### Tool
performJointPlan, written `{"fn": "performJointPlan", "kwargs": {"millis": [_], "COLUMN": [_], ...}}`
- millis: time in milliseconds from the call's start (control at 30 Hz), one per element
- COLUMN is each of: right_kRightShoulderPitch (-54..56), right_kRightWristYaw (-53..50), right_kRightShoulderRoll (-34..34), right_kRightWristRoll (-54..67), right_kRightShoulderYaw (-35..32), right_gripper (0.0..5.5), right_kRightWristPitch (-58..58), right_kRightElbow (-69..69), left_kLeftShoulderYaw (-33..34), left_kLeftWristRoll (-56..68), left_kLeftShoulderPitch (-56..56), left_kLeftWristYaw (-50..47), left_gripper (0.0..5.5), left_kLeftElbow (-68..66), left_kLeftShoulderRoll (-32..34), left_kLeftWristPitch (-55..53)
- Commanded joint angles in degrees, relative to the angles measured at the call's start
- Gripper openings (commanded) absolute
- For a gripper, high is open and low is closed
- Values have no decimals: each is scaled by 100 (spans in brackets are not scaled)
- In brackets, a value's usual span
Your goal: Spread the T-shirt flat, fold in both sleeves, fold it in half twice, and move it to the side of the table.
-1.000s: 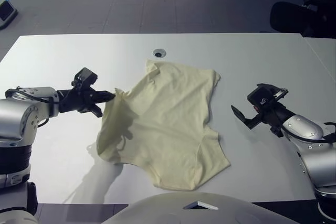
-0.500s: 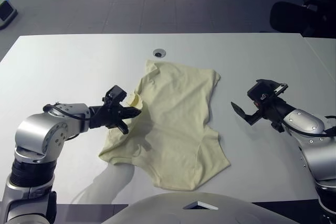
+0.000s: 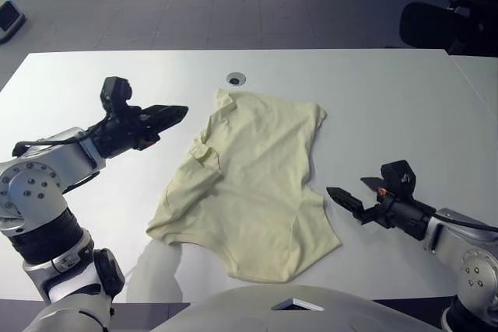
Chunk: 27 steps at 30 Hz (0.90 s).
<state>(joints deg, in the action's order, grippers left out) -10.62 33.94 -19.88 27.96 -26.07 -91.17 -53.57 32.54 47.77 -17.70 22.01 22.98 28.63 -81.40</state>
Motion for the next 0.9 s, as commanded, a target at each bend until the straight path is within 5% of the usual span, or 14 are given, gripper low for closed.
{"fn": "performJointPlan", "kwargs": {"millis": [33,433,900], "right_kRightShoulderPitch": [-835,-1835,-1780], "right_kRightWristYaw": [-12,-203,-210], "right_kRightShoulderRoll": [55,45,-713], "right_kRightWristRoll": [361,671,767], "right_kRightShoulderYaw": [198,666,791], "right_gripper": [540,353,123], "right_kRightWristPitch": [-126,63,381], "right_kRightElbow": [-272,-454,-284], "left_kLeftShoulderYaw": [63,-240,-322], "left_kLeftWristRoll": [-78,-97,-54], "left_kLeftShoulderPitch": [235,144,329], "left_kLeftWristYaw": [-225,-260,-346], "left_gripper": [341,540,540], "left_kLeftElbow": [73,-162,-32], "left_kLeftShoulderRoll": [-18,163,123], "left_kLeftWristPitch": [-11,59,232]}}
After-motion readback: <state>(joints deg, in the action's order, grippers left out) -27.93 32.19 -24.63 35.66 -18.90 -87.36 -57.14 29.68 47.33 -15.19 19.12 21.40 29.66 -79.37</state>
